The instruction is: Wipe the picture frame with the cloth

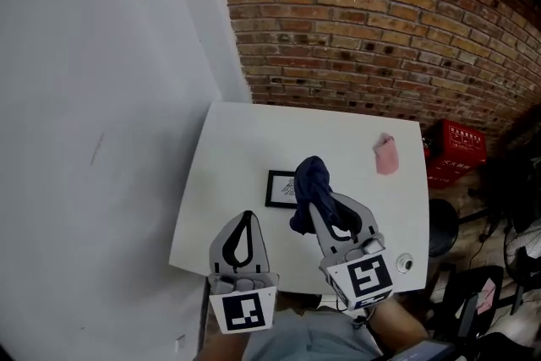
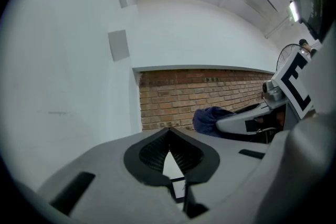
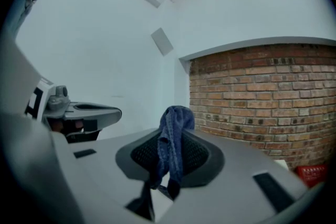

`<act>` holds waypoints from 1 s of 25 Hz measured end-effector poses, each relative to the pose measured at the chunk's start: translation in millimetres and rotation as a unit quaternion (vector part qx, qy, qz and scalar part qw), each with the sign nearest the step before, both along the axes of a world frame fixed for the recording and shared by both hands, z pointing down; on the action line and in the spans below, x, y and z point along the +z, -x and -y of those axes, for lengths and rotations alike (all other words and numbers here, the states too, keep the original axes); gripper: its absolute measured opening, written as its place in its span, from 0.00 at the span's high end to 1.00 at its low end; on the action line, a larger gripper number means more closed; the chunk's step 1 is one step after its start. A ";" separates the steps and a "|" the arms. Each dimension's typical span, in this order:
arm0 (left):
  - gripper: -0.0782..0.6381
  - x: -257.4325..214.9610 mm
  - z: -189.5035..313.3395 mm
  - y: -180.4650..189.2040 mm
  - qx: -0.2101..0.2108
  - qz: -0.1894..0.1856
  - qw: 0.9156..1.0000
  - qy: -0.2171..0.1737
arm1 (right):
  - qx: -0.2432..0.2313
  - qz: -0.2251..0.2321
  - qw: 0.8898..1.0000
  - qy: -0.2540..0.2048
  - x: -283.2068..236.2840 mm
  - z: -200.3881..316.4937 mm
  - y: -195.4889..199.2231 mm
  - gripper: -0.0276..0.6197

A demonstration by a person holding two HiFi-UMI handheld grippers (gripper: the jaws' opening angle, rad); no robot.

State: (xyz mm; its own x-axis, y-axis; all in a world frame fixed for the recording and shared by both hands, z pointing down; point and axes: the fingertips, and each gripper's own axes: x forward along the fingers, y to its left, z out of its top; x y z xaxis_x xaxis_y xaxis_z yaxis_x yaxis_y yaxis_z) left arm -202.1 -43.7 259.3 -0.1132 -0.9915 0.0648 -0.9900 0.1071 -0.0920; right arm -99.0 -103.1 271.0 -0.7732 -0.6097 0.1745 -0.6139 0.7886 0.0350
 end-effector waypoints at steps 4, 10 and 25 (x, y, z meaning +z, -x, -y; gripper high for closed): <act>0.88 24.5 25.0 25.5 0.013 -0.010 1.000 0.023 | 0.009 -0.022 0.999 0.023 29.6 23.6 25.0 0.82; 0.88 66.5 60.3 53.9 0.029 -0.026 0.998 0.055 | 0.021 -0.046 0.997 0.065 78.7 56.0 56.4 0.82; 0.88 173.5 109.4 101.4 0.044 -0.070 0.986 0.145 | 0.028 -0.108 0.980 0.165 206.7 106.3 120.3 0.82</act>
